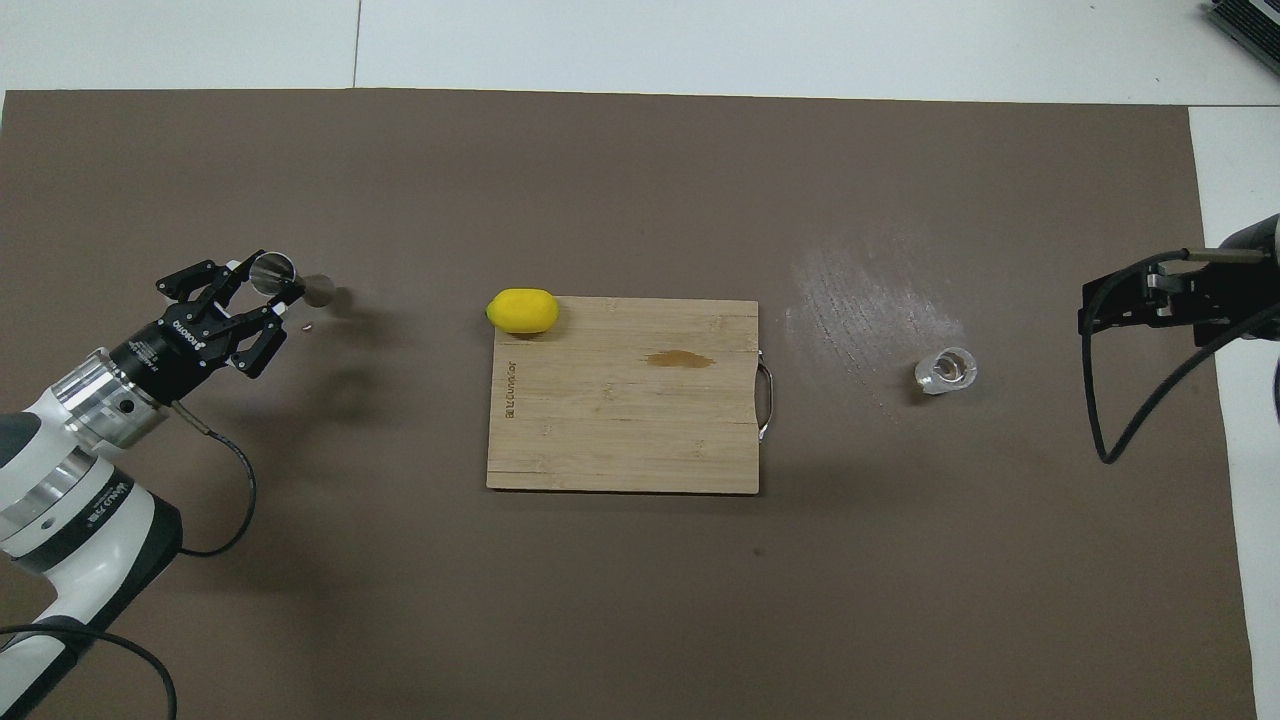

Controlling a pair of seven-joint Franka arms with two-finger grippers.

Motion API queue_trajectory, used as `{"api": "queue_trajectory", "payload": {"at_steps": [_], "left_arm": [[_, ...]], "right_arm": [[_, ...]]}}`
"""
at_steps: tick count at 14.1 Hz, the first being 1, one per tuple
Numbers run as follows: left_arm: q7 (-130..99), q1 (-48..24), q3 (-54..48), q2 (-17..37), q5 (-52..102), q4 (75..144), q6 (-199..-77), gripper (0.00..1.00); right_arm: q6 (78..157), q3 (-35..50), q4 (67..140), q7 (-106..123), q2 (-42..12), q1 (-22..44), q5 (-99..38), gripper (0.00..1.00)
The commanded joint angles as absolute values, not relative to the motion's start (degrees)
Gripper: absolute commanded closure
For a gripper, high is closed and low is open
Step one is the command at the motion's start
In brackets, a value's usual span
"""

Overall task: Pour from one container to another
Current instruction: 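Lift the metal cup with the left gripper and carry it over the board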

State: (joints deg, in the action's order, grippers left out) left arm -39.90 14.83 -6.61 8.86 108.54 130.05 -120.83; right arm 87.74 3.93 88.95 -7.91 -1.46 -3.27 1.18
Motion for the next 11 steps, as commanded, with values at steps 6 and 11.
{"api": "queue_trajectory", "payload": {"at_steps": [6,11], "left_arm": [[-53.4,4.9,-11.3,6.6,114.9,125.3,-126.3,1.00],[-49.7,-6.1,-11.7,6.7,119.1,124.2,-130.9,1.00]], "right_arm": [[90.2,4.0,90.3,-15.5,-0.8,-5.4,0.4,0.01],[89.8,4.0,90.4,-26.0,-1.7,-7.0,-1.7,0.02]]}}
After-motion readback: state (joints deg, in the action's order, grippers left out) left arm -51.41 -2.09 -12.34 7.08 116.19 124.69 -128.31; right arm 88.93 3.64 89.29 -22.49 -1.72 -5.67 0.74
